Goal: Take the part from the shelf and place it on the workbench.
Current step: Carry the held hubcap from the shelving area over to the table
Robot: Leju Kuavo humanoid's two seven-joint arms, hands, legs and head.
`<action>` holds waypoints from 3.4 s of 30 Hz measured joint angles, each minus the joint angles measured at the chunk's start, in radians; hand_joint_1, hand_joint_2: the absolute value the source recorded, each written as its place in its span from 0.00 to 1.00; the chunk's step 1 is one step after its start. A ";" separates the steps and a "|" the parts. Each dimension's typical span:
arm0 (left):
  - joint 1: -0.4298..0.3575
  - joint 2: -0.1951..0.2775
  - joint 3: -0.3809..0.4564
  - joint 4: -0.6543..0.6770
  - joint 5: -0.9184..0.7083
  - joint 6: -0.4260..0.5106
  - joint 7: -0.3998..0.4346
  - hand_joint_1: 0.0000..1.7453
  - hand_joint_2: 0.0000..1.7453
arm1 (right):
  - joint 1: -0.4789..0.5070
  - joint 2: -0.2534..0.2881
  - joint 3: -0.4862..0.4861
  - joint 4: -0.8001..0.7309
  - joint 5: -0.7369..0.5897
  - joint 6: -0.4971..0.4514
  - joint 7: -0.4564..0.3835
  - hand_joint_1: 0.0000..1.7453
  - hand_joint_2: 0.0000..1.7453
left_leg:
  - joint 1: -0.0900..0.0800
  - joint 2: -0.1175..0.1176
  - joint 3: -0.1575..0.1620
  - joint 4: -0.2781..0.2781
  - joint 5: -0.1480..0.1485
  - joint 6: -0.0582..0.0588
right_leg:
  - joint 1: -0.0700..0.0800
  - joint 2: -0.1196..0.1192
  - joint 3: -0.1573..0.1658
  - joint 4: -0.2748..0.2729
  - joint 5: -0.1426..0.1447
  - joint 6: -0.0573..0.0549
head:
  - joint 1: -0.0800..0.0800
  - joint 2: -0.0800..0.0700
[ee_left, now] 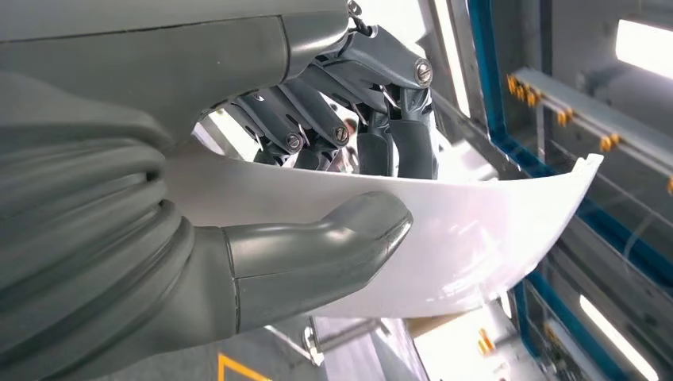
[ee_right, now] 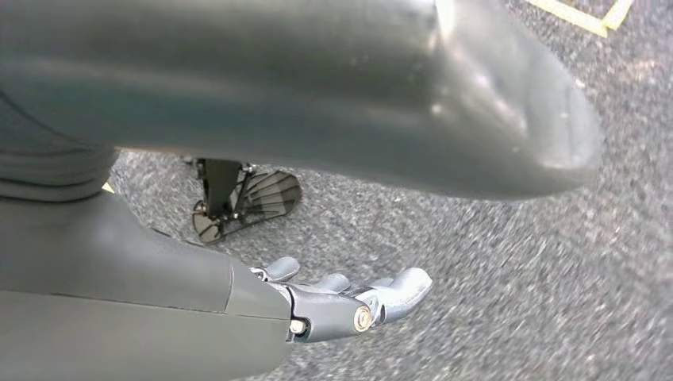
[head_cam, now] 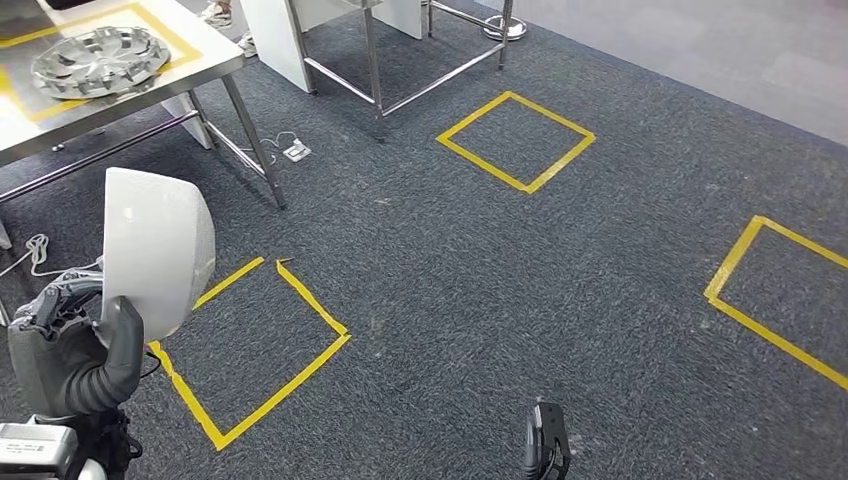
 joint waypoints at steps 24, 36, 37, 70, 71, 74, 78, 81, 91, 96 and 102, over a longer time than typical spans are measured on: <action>-0.010 -0.014 0.009 0.011 -0.012 0.007 0.005 1.00 1.00 | -0.003 -0.001 0.000 -0.001 0.011 -0.003 0.013 0.00 0.00 | 0.005 -0.103 -0.060 0.059 -0.030 -0.010 | -0.015 0.105 -0.008 -0.006 0.014 0.003 | 0.004 0.000; -0.016 -0.019 0.008 0.013 -0.007 -0.004 0.030 1.00 1.00 | -0.002 -0.001 -0.016 -0.001 -0.017 0.005 0.016 0.00 0.00 | -0.004 -0.042 0.038 -0.061 0.006 0.015 | 0.001 0.055 -0.014 0.001 0.013 0.007 | 0.002 0.000; -0.017 -0.019 0.008 0.013 -0.002 -0.006 0.030 1.00 1.00 | -0.002 -0.001 -0.017 -0.001 -0.016 0.005 0.016 0.00 0.00 | -0.004 -0.042 0.038 -0.061 0.006 0.017 | 0.001 0.055 -0.013 -0.002 0.015 0.009 | 0.002 0.000; -0.036 -0.028 0.008 0.034 0.053 -0.017 -0.003 1.00 1.00 | 0.003 0.002 -0.018 -0.001 -0.011 0.015 0.016 0.00 0.00 | 0.014 -0.058 -0.079 0.184 -0.112 -0.019 | -0.015 0.100 -0.019 0.008 0.007 -0.001 | 0.002 0.000; -0.034 -0.028 0.008 0.034 0.053 -0.017 -0.003 1.00 1.00 | 0.003 0.002 -0.018 -0.001 -0.011 0.015 0.016 0.00 0.00 | 0.013 -0.058 -0.109 0.227 -0.114 -0.017 | -0.014 0.099 -0.013 0.008 0.002 -0.003 | 0.002 0.000; -0.030 -0.028 0.008 0.033 0.054 -0.017 -0.001 1.00 1.00 | 0.004 0.002 -0.018 -0.001 -0.011 0.015 0.016 0.00 0.00 | 0.010 -0.057 -0.087 0.127 -0.011 -0.002 | -0.009 0.100 0.012 0.008 -0.017 -0.002 | 0.002 0.000; -0.031 -0.028 0.008 0.026 0.056 -0.017 0.007 1.00 1.00 | 0.002 0.004 -0.019 -0.001 -0.011 0.015 0.018 0.00 0.00 | -0.005 -0.051 -0.009 -0.040 0.036 0.020 | -0.004 0.098 0.028 0.006 -0.039 0.016 | 0.001 0.000; -0.031 -0.029 0.008 0.019 0.058 -0.017 0.011 1.00 1.00 | -0.001 0.004 -0.020 -0.001 -0.011 0.017 0.017 0.00 0.00 | -0.001 -0.057 0.004 -0.057 0.029 0.032 | -0.006 0.093 0.034 0.007 -0.051 0.033 | 0.002 0.000; -0.017 -0.032 0.009 0.010 0.059 -0.017 0.012 1.00 1.00 | 0.004 0.003 -0.026 -0.002 -0.008 0.025 0.017 0.00 0.00 | 0.005 -0.068 0.068 -0.058 -0.030 0.029 | -0.012 0.098 -0.087 0.069 0.034 0.051 | 0.008 0.000; -0.014 -0.032 0.009 0.003 0.059 -0.017 0.017 1.00 1.00 | 0.003 0.003 -0.026 -0.001 -0.005 0.026 0.020 0.00 0.00 | 0.003 -0.069 0.078 -0.056 -0.052 0.001 | -0.009 0.100 -0.056 0.014 0.033 0.015 | 0.005 0.000; 0.001 -0.029 0.009 -0.004 0.058 -0.018 0.019 1.00 1.00 | 0.005 0.001 -0.026 -0.001 0.000 0.026 0.020 0.00 0.00 | 0.007 -0.059 -0.096 0.229 -0.125 -0.014 | -0.010 0.100 -0.009 0.010 -0.003 -0.010 | 0.000 0.000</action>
